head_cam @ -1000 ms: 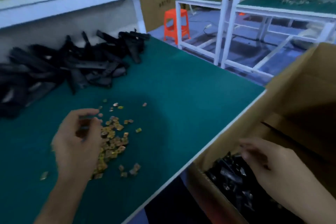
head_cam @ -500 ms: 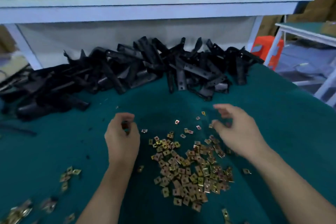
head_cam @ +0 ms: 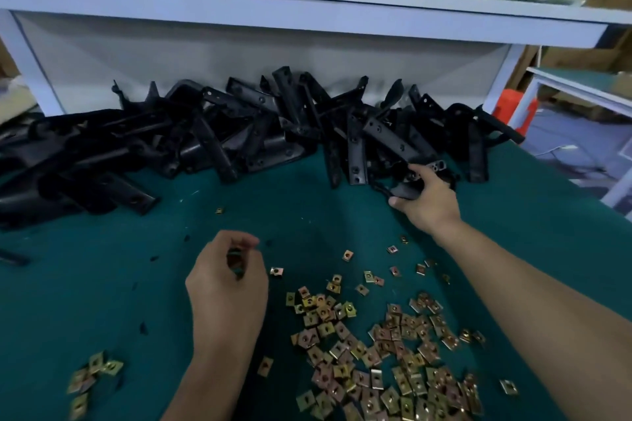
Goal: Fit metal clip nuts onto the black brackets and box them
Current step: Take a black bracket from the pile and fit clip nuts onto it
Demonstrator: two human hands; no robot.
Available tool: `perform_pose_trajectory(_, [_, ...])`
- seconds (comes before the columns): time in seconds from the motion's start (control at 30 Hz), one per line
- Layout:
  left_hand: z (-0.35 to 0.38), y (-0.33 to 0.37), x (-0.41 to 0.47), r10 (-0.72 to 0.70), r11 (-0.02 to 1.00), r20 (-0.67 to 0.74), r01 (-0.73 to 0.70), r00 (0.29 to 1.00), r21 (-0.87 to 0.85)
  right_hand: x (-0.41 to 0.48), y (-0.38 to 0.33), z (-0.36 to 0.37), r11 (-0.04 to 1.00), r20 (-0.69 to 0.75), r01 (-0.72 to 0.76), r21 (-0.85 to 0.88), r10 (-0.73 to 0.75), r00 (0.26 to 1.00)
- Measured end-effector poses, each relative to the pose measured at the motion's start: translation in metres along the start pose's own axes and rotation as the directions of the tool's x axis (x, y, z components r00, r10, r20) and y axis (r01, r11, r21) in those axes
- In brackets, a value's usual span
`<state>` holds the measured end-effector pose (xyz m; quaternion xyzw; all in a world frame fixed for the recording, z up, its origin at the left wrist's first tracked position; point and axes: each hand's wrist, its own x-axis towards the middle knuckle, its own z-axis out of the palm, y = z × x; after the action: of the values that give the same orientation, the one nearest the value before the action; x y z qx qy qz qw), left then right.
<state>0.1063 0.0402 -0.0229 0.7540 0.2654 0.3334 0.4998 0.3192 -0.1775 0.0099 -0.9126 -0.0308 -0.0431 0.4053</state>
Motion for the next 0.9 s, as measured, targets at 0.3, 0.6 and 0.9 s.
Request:
perform_pose_trajectory(0.3, [0.000, 0.001, -0.001, -0.025, 1.000, 0.015, 0.025, 1.000, -0.014, -0.049, -0.001, -0.015, 0.945, 0.199, -0.063, 0.321, -0.003, 0.980])
perform_pose_trajectory(0.6, [0.000, 0.003, -0.001, -0.033, 0.999, 0.031, 0.034, 0.999, -0.015, -0.111, -0.013, -0.041, 0.827, 0.287, -0.141, 0.544, -0.025, 0.958])
perform_pose_trajectory(0.9, [0.000, 0.013, -0.011, 0.179, 0.983, 0.228, -0.165, 0.957, -0.077, -0.148, -0.029, -0.036, 0.394, 0.585, -0.480, 0.784, -0.211, 0.783])
